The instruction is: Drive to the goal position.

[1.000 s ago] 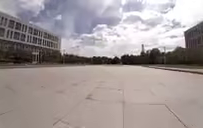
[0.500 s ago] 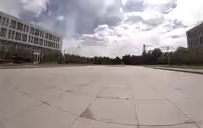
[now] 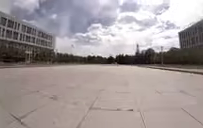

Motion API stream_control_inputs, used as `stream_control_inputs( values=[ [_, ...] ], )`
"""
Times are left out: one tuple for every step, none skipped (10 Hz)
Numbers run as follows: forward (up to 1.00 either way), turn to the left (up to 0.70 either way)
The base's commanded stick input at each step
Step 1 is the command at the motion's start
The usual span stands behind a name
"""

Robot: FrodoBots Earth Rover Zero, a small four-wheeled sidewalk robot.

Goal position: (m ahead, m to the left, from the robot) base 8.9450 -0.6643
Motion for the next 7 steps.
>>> stream_control_inputs(
  values=[
    [1.0, -0.4],
    [1.0, -0.4],
    [1.0, -0.4],
    [1.0, -0.39],
    [1.0, -0.24],
    [1.0, 0.1],
    [1.0, 0.32]
  ],
)
